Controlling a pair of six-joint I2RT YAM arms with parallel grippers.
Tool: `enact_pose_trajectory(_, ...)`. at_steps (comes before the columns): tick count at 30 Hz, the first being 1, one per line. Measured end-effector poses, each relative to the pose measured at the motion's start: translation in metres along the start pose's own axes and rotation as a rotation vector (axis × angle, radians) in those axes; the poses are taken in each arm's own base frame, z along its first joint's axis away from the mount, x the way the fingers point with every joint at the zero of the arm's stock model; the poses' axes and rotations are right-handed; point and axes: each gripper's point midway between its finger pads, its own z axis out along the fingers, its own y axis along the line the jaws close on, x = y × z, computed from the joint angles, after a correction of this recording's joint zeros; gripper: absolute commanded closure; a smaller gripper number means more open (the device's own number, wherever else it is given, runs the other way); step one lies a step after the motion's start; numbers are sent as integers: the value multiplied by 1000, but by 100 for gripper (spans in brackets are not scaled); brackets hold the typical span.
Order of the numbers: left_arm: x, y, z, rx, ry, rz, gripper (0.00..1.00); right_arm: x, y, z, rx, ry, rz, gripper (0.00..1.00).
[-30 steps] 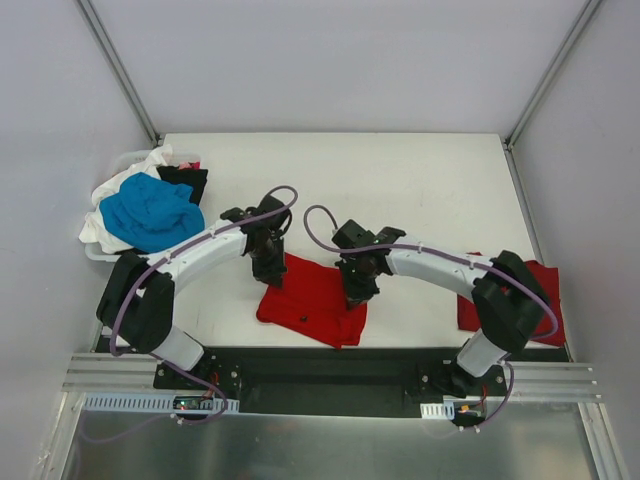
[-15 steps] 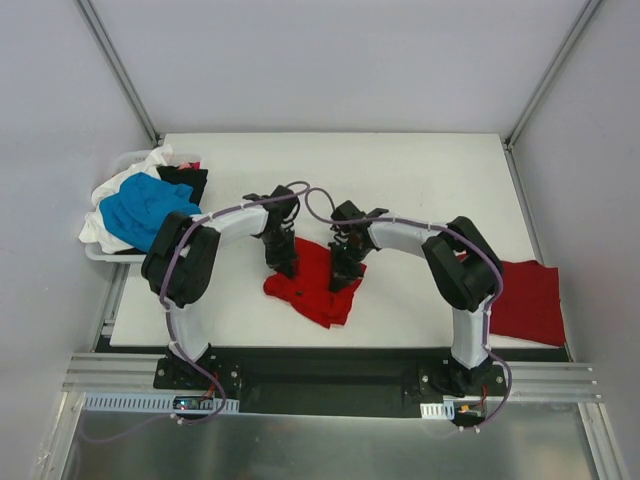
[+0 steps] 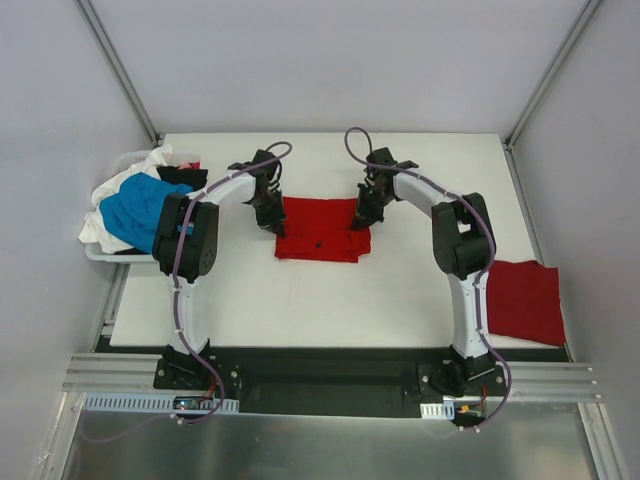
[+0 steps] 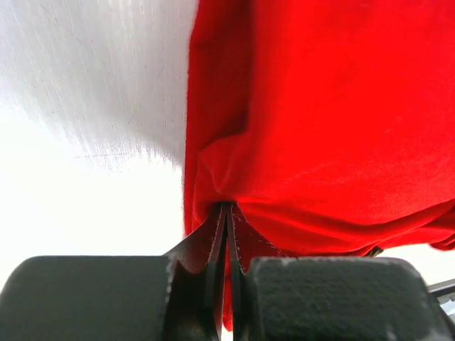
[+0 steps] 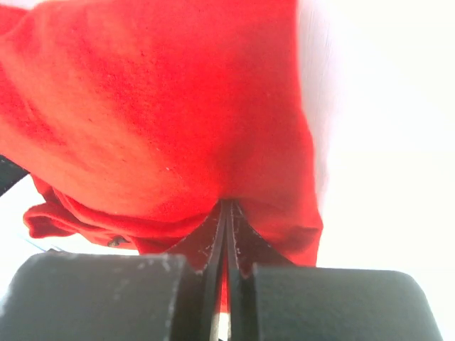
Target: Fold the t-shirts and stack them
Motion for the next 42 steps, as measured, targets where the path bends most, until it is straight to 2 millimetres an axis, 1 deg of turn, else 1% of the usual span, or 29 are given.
enact_pose_trajectory(2, -1, 0, -1, -3, 1, 9, 100, -7, 0, -1, 8, -6, -5, 99)
enact_pose_trajectory(4, -2, 0, -3, -8, -2, 15, 100, -10, 1, -1, 13, -4, -10, 99)
enact_pose_trajectory(6, -4, -1, -6, -9, -5, 18, 100, -9, 0, -2, 19, 2, -11, 94)
enact_pose_trajectory(8, -5, -2, -9, -13, -5, 19, 100, -5, -1, -2, 25, 14, -9, 81)
enact_pose_trajectory(9, -6, -2, -10, -15, -4, 19, 95, -2, -2, -3, 27, 19, -5, 73)
enact_pose_trajectory(10, -6, -3, -13, -16, -4, 19, 89, 2, -4, -4, 29, 26, -1, 62)
enact_pose_trajectory(11, -7, -4, -15, -15, -7, 20, 84, 6, -4, -6, 28, 32, 0, 59)
enact_pose_trajectory(12, -9, -6, -18, -11, -14, 21, 81, 13, -4, -9, 26, 39, 2, 59)
enact_pose_trajectory(13, -10, -8, -22, -7, -20, 22, 76, 22, -5, -14, 27, 47, 0, 60)
enact_pose_trajectory(17, -4, -13, -39, 14, -39, 16, 77, 54, 2, -34, 26, 63, -29, 61)
enact_pose_trajectory(19, 9, -11, -48, 13, -35, 12, 78, 69, 10, -41, 21, 69, -57, 61)
enact_pose_trajectory(21, 25, -9, -50, 8, -20, 18, 78, 85, 18, -47, 17, 76, -90, 61)
enact_pose_trajectory(24, 49, -12, -50, 1, 12, 47, 79, 105, 30, -55, 11, 83, -140, 62)
enact_pose_trajectory(26, 62, -13, -47, -3, 28, 61, 79, 119, 33, -56, 10, 89, -162, 62)
enact_pose_trajectory(29, 81, -8, -42, -15, 57, 70, 79, 149, 28, -55, 28, 126, -177, 62)
enact_pose_trajectory(32, 93, 2, -37, -33, 75, 55, 79, 179, 11, -46, 71, 185, -177, 62)
enact_pose_trajectory(34, 102, 9, -33, -46, 91, 45, 80, 194, 0, -41, 106, 217, -177, 62)
enact_pose_trajectory(36, 110, 15, -30, -58, 109, 39, 80, 201, -6, -40, 129, 231, -176, 62)
enact_pose_trajectory(38, 115, 19, -31, -63, 115, 37, 80, 199, -6, -44, 134, 215, -181, 62)
enact_pose_trajectory(40, 114, 18, -40, -58, 94, 42, 78, 194, -3, -54, 134, 184, -188, 61)
enact_pose_trajectory(42, 107, 13, -55, -51, 44, 52, 77, 183, 6, -68, 119, 138, -196, 58)
